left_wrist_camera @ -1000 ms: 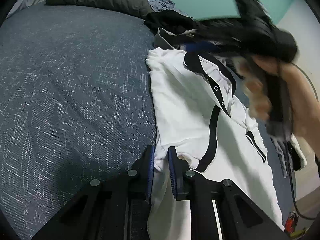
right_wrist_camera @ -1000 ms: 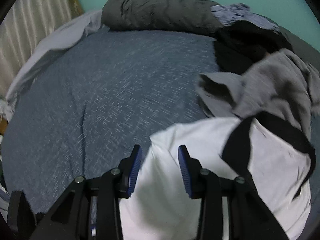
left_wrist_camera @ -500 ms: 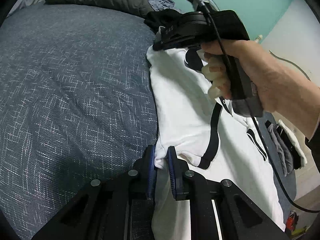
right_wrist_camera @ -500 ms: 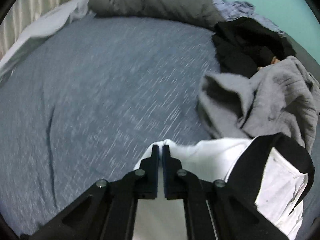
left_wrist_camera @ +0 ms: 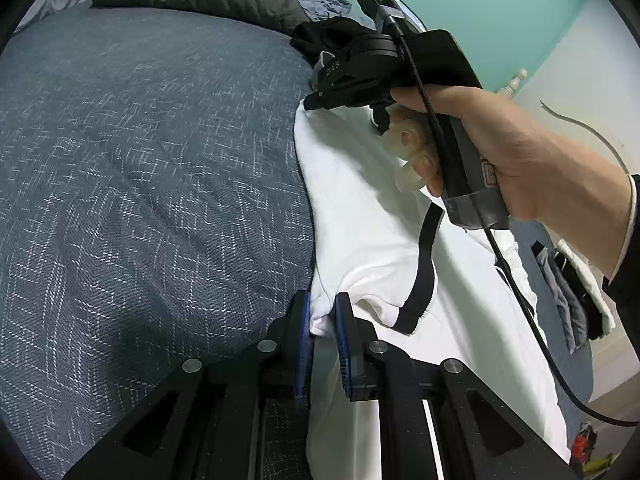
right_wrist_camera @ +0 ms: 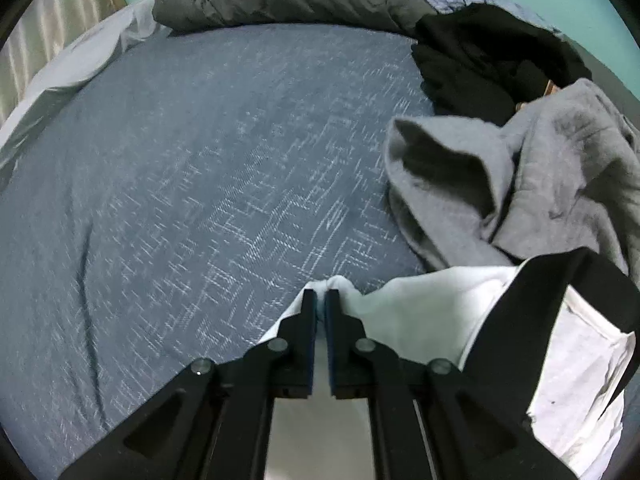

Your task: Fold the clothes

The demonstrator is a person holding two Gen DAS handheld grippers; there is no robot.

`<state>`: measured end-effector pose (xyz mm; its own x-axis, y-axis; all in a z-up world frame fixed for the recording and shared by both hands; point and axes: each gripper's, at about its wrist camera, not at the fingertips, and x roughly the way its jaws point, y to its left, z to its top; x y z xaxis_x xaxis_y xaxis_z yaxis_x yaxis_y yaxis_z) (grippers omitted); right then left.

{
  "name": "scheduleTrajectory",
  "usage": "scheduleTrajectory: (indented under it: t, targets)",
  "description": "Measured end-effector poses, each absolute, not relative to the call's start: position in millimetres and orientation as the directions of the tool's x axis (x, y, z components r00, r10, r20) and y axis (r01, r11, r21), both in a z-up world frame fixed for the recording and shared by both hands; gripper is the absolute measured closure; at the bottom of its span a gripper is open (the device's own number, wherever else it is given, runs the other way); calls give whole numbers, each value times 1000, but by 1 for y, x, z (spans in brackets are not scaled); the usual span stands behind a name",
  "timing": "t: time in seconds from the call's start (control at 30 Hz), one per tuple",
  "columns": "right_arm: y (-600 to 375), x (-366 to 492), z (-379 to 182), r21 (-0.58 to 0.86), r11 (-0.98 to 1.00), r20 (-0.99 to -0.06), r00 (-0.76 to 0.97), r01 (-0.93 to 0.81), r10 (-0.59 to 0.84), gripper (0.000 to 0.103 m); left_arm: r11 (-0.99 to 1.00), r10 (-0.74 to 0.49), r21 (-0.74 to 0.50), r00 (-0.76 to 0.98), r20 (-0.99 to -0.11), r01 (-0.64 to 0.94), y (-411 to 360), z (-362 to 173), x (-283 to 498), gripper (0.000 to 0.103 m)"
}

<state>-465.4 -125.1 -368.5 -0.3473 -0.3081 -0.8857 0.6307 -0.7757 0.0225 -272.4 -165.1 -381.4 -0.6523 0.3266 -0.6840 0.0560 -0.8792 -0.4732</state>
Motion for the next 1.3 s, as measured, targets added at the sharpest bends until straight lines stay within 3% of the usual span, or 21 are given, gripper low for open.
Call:
scheduleTrajectory:
  t: [0.1,0.17,0.47,0.67,0.8,0.93,1.3]
  targets:
    - [-117,-465,-355,27,-790,-868,-378,612,-322,82,-877,328,-477,-652,-684,60,-166,-380,-272,89]
    - [-108,-464,-342,27,-803,-853,-405,595,-329,63,-879,326,-474,-651,-685,59,-168,-381,-267,89]
    - [-6,-419,-274,172,-812,-763,-446,558,-468,55,-883,296,-461,-656,-694,89,-185,-371,-248,77]
    - [108,-348,-259,246,-830,-771,-418,501,-481,52,-848,310,-513,-664,-680,129,-202,-362,-213,77]
    - [189,-298,-266,293,-856,-796,-387,426,-465,49,-834,312,-531,-669,-674,146,-204,-351,-190,77]
    - [260,-247,-274,253,-901,-833,-395,352,-388,48,-846,310,-514,-654,-690,142,-199,-334,-163,76]
    - [385,-117,-299,290,-923,-882,-304,252,-360,44,-885,360,-459,-511,-781,78,-166,-299,-81,63]
